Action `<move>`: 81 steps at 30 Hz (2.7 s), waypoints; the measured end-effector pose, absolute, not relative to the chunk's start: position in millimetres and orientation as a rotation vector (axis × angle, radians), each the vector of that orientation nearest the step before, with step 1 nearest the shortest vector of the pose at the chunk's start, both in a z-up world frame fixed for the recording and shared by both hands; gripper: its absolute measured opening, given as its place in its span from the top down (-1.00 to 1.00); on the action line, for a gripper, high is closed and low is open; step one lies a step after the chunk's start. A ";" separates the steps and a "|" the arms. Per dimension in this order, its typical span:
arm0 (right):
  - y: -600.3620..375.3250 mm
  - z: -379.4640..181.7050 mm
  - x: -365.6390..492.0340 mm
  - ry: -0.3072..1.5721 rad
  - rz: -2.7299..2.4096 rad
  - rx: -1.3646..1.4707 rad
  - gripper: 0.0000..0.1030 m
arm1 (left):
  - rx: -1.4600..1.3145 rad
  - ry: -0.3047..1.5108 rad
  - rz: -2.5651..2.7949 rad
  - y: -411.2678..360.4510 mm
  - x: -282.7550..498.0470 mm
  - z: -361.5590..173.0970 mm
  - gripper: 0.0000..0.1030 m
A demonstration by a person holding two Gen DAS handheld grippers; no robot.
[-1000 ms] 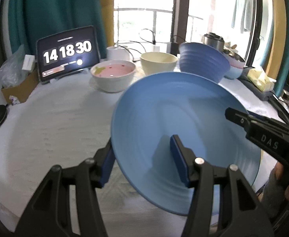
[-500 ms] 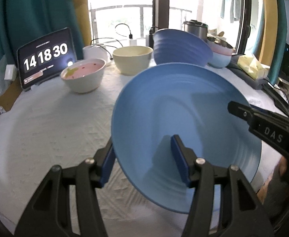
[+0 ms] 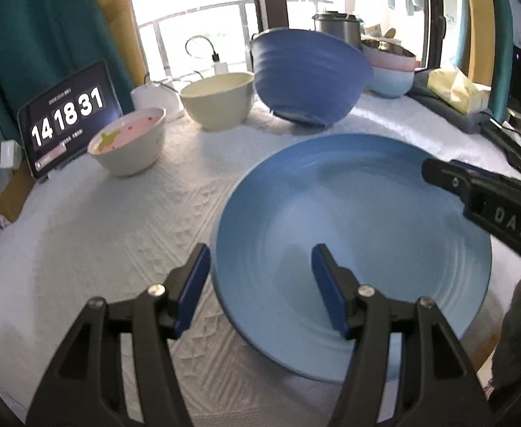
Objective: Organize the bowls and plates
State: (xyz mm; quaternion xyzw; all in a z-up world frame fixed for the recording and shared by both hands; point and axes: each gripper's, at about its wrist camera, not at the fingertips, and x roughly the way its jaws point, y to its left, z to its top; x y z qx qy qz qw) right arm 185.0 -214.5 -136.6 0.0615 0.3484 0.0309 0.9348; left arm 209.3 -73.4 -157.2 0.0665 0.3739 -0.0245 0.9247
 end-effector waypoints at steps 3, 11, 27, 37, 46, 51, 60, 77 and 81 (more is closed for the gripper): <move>-212.7 -137.0 185.7 0.708 0.058 0.110 0.34 | 0.145 0.749 -0.040 -74.3 208.9 -152.9 -0.18; -223.4 -134.9 185.4 0.702 0.047 0.124 0.11 | 0.071 0.727 0.013 -48.3 208.6 -145.4 -0.18; -229.6 -162.4 189.5 0.757 0.083 0.158 0.05 | -0.047 0.831 -0.016 -33.8 217.4 -173.8 -0.18; -221.0 -166.0 191.9 0.789 0.180 0.232 -0.01 | -0.132 0.819 -0.046 -28.9 222.6 -178.4 -0.26; -220.0 -165.4 192.0 0.785 0.178 0.227 -0.04 | -0.102 0.798 -0.117 -42.9 220.0 -175.8 -0.12; -219.4 -165.4 191.3 0.785 0.171 0.225 -0.04 | -0.101 0.802 -0.121 -40.8 219.8 -175.1 -0.08; -218.0 -163.1 190.2 0.788 0.150 0.225 -0.03 | -0.104 0.813 -0.141 -37.9 217.0 -175.0 -0.07; -200.4 -150.9 189.0 0.770 0.158 0.202 -0.01 | -0.132 0.785 -0.134 -15.9 208.3 -164.4 -0.06; -191.8 -149.1 190.3 0.768 0.165 0.191 -0.01 | -0.147 0.779 -0.128 -7.1 207.6 -163.4 -0.06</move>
